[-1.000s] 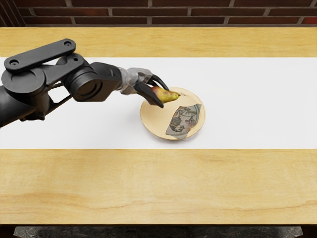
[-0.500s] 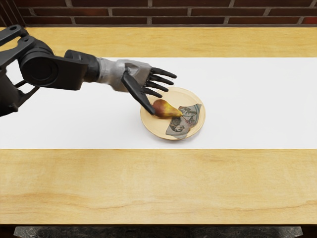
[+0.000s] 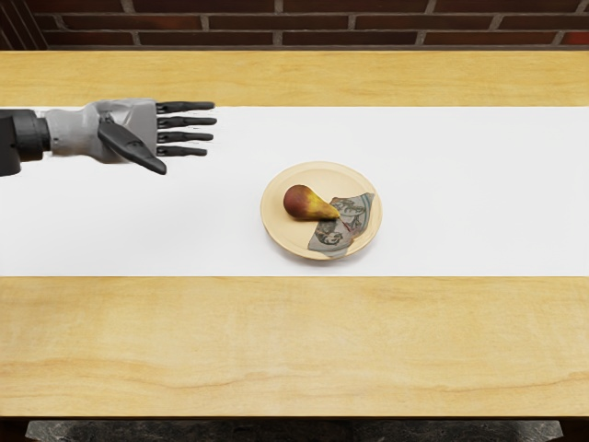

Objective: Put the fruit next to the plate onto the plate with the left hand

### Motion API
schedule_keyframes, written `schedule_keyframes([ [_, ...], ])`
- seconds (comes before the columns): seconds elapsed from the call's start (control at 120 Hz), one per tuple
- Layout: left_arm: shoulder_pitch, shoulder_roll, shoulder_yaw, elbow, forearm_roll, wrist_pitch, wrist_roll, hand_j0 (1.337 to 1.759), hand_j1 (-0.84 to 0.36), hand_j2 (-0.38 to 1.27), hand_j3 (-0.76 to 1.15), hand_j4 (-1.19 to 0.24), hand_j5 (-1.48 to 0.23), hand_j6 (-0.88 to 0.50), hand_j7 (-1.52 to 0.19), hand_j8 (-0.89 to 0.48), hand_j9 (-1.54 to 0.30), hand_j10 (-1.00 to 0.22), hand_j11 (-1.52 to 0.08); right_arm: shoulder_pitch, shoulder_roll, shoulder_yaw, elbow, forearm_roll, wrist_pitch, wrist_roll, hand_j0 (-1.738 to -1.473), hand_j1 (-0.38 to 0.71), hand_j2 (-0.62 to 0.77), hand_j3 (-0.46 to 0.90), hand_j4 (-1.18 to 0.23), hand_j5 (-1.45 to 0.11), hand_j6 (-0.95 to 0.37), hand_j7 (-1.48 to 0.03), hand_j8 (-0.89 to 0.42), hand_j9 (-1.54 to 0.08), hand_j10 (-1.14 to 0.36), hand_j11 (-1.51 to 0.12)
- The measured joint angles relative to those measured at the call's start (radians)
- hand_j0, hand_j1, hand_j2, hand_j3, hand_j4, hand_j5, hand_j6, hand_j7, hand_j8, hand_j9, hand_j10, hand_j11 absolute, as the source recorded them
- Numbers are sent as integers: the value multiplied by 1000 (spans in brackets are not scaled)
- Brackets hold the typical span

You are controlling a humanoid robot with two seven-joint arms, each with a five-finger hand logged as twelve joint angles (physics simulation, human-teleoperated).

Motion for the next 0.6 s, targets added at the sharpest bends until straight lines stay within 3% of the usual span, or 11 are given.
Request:
schedule_keyframes([
  [0.433, 60, 184, -5, 72, -69, -1, 0, 1658, 348, 0, 0, 1, -1, 2, -1, 2, -1, 1, -1, 0, 0, 0, 0, 0, 0, 0, -1658, -349, 0, 0, 0, 0, 0, 0, 0, 0, 0, 0],
  [0.6, 72, 203, -5, 93, -87, -1, 0, 1658, 348, 0, 0, 2, 0, 2, 0, 2, 0, 2, 0, 0, 0, 0, 0, 0, 0, 0, -1658, -349, 0, 0, 0, 0, 0, 0, 0, 0, 0, 0],
])
